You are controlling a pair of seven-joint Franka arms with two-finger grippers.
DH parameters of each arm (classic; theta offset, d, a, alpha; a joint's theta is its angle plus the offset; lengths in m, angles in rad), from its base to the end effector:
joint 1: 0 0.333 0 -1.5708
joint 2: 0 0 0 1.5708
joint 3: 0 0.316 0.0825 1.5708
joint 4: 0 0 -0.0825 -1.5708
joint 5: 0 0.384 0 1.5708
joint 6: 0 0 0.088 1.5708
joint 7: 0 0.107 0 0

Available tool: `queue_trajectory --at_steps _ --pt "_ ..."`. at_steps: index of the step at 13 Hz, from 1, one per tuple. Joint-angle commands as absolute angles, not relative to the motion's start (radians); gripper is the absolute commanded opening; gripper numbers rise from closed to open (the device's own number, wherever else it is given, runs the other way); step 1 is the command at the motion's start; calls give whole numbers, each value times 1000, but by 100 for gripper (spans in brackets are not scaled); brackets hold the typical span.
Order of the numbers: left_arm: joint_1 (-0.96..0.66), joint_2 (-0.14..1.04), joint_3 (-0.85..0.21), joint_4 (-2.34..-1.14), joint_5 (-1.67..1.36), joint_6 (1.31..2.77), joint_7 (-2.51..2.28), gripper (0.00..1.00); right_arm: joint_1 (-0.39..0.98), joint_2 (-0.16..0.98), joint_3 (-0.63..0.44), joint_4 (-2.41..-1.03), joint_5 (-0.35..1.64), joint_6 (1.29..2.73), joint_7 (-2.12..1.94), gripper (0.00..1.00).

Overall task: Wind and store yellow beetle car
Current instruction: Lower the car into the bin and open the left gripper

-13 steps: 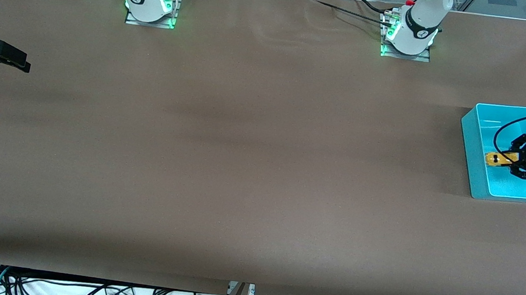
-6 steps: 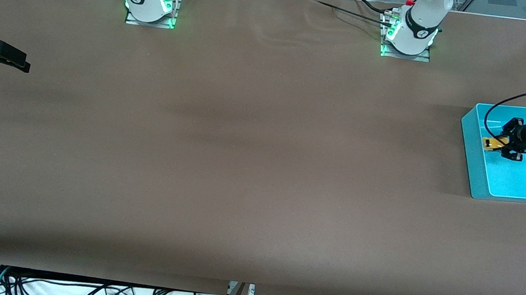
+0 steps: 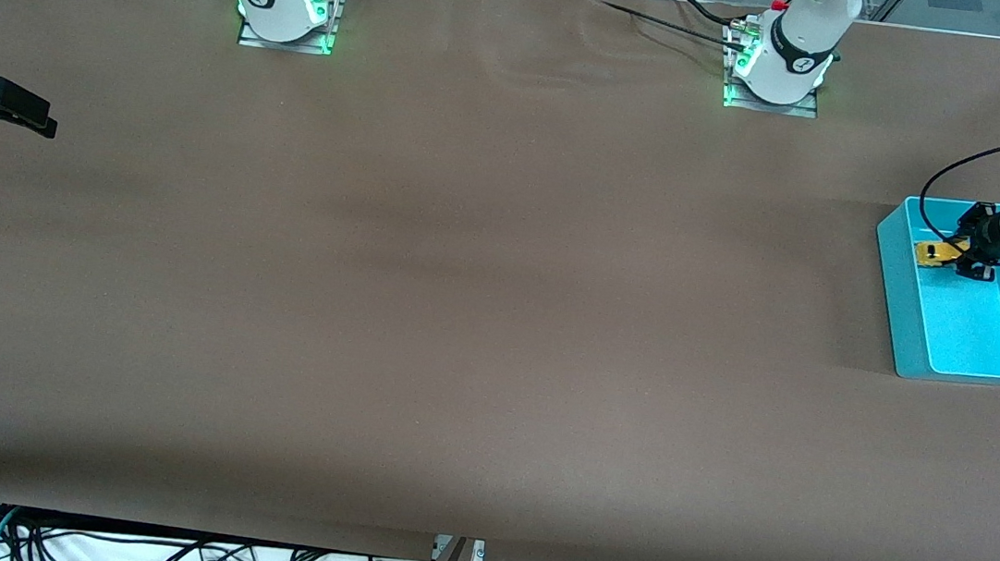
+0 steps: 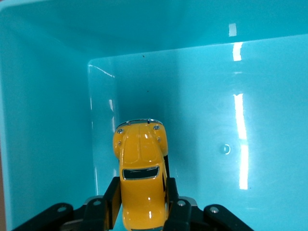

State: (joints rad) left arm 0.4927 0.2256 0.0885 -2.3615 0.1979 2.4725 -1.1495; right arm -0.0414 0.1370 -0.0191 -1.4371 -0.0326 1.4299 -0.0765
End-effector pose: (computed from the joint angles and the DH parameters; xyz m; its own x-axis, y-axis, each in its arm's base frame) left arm 0.4165 0.2742 0.2236 0.0088 0.9981 0.0613 0.9865 0.0014 -0.1640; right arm 0.5796 -0.0382 0.5976 0.9892 0.0118 -0.1459 0.0155 -0.9996 0.0241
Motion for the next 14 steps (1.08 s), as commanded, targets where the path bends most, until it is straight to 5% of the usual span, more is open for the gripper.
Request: queue_trajectory --at_steps 1,2,6,9,14 --pt "500 187 77 -2381 225 2477 -1141 76 -49 127 -18 -1436 -25 1430 -69 100" --pt "500 183 77 -2375 225 2471 -1141 100 -49 127 -18 -1436 -25 1431 -71 100" --pt "499 143 74 -2313 225 2398 -1135 100 -52 127 -18 -1436 -25 1431 -71 100" --pt "489 127 64 -2139 210 2133 -1101 100 -52 127 -18 -1436 -25 1431 -71 100" --pt "488 138 -112 -1884 173 1908 -1076 100 -52 127 -17 -1436 -23 1431 -71 100"
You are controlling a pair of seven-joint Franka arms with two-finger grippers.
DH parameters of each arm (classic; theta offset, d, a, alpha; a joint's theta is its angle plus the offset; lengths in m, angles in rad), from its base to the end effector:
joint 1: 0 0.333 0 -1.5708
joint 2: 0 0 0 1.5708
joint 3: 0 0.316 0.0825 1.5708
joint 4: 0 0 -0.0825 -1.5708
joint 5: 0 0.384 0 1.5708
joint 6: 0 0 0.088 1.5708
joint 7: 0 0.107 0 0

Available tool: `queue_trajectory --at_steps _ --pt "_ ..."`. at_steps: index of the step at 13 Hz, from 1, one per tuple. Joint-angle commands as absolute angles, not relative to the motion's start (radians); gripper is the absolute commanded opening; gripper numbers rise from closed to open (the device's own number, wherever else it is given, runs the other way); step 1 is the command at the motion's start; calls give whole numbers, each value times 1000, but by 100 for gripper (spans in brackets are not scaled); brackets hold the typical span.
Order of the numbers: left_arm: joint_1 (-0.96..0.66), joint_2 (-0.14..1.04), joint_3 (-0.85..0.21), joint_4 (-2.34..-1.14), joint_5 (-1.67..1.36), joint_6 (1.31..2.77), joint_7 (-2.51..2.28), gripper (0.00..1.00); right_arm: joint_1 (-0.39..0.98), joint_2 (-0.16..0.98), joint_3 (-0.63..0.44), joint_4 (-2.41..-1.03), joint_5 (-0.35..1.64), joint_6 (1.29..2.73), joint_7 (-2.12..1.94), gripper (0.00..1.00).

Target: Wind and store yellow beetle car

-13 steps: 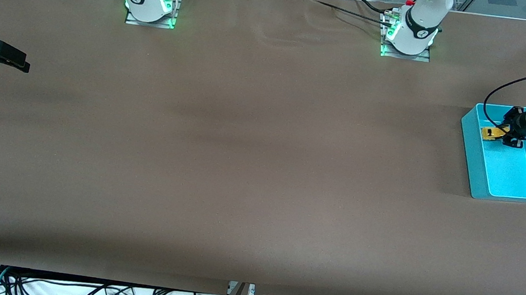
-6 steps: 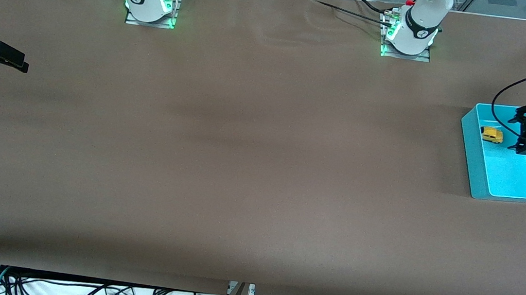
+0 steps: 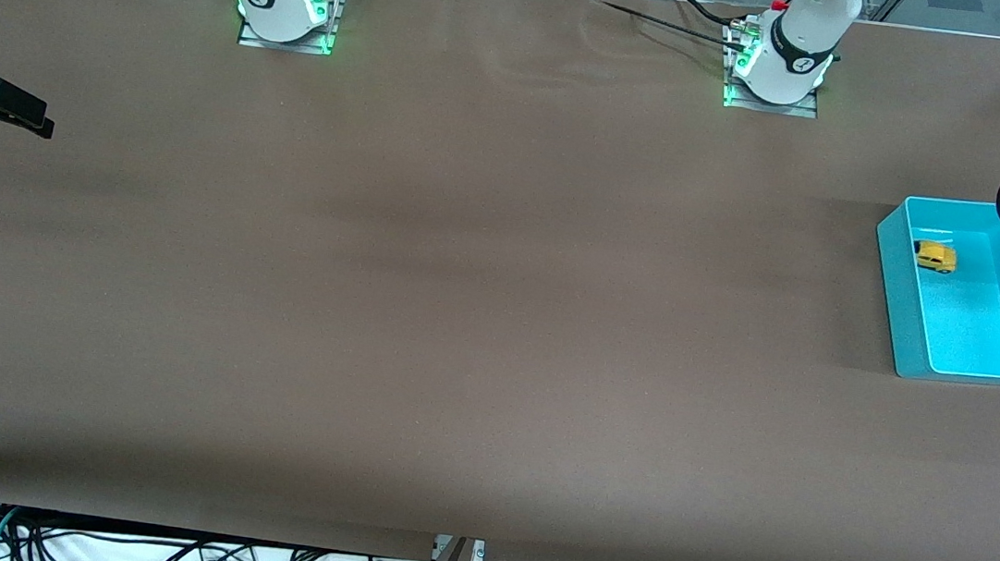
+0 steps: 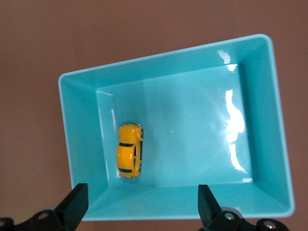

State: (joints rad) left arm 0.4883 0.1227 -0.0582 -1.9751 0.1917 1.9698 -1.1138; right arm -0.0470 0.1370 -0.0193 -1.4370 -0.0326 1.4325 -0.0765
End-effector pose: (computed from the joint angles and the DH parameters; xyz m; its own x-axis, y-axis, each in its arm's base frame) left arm 0.5110 0.2487 0.3984 0.1201 0.9893 0.0828 0.9766 -0.1027 -0.1890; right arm 0.5797 -0.0415 0.5978 0.9897 0.0062 -0.1432 0.0097 -0.9997 0.0243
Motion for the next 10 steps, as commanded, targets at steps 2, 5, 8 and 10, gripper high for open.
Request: queue_trajectory --at_steps 2,5,8,10 --pt "489 138 -156 -1777 108 1841 -1071 100 -52 127 -17 -1436 -25 1431 -71 100" --pt "471 140 -195 -1625 22 1789 -1071 100 -52 127 -17 -1436 -25 1430 -69 100" --pt "347 169 -204 -1533 64 1789 -1075 100 -51 127 -17 -1436 -23 1430 -68 100" --pt "324 141 -209 -1526 120 1776 -1031 100 -51 127 -17 -1436 -21 1430 -67 100"
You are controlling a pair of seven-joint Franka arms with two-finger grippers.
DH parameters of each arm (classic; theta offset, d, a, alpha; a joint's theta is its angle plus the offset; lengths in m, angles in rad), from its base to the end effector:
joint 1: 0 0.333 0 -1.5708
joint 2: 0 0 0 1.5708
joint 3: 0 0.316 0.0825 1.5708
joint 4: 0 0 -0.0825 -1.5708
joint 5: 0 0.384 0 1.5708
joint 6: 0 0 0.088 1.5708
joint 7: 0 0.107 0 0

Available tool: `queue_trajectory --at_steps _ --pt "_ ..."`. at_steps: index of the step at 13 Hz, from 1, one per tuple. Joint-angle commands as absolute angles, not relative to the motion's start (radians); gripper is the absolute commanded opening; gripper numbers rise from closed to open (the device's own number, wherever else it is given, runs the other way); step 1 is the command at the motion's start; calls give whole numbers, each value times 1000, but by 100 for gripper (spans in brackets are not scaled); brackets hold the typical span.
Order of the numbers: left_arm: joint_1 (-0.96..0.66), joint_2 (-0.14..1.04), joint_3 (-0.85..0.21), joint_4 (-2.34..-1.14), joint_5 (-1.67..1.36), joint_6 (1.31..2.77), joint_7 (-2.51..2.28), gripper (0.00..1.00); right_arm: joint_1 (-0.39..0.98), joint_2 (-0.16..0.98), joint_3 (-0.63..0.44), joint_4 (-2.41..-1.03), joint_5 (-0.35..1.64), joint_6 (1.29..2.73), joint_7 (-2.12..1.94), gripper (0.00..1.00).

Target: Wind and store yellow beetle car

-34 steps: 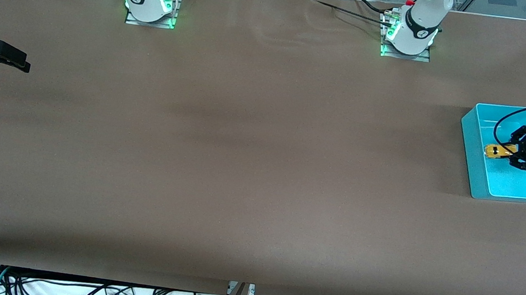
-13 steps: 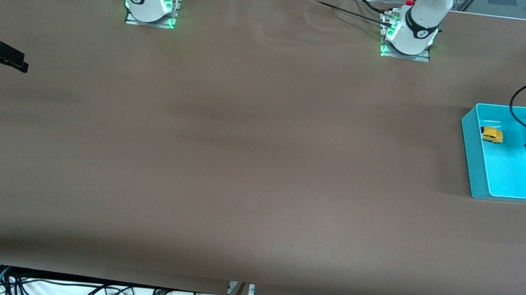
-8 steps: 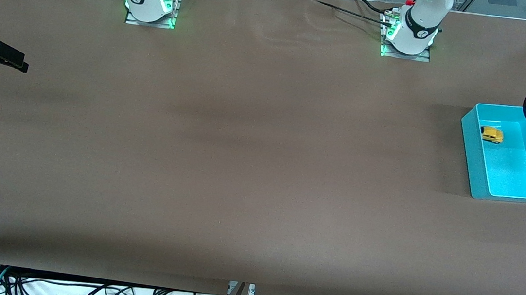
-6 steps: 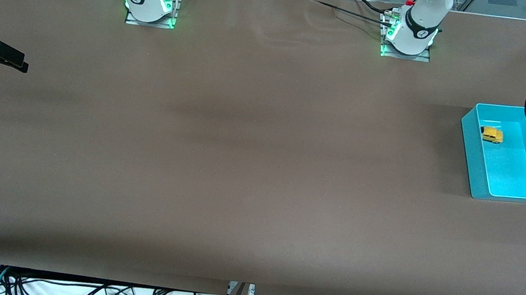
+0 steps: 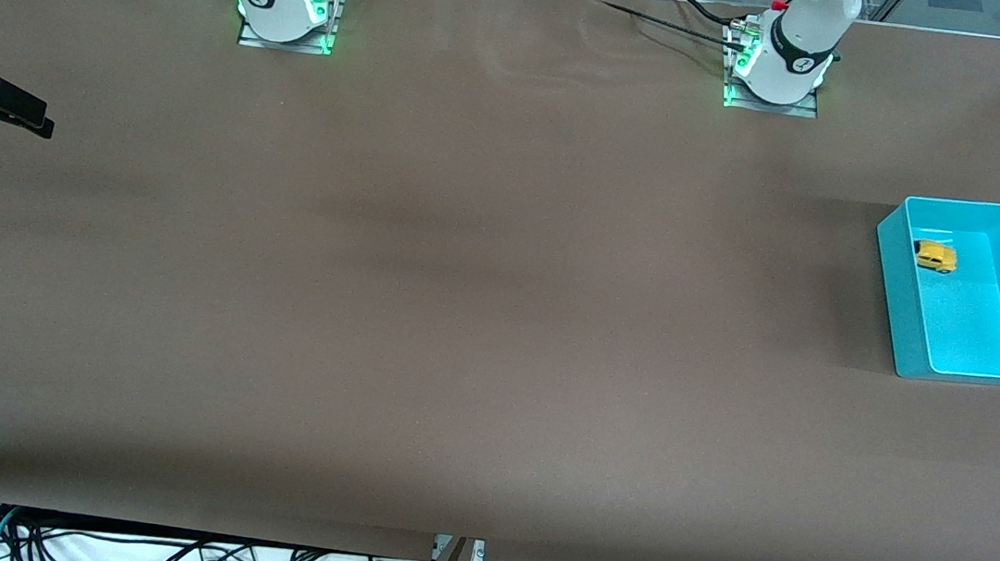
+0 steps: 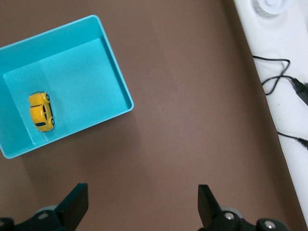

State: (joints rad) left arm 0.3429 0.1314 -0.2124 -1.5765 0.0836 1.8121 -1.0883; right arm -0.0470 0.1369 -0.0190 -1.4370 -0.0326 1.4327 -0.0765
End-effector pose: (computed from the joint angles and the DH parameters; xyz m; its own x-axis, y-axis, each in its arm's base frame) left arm 0.6057 0.0942 0.5692 0.3515 0.9310 0.0984 0.9309 -0.3587 0.0688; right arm 0.5797 -0.0414 0.5979 0.9897 0.0065 -0.1429 0.0100 -0.9997 0.0243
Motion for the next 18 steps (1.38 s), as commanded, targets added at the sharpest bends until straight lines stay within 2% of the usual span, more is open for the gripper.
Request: queue_trajectory --at_steps 1,4,7,18 --pt "296 111 -209 -1532 121 1770 -926 100 -51 127 -17 -1436 -21 1428 -67 100" --pt "285 43 -207 -1536 114 1694 -576 100 -51 127 -17 -1436 -21 1430 -68 100" --pt "287 38 -210 -1526 107 1626 -338 100 -51 127 -17 -1436 -20 1430 -67 100" --pt "285 43 -253 -1525 54 1577 -210 100 -51 127 -17 -1436 -17 1428 -67 100"
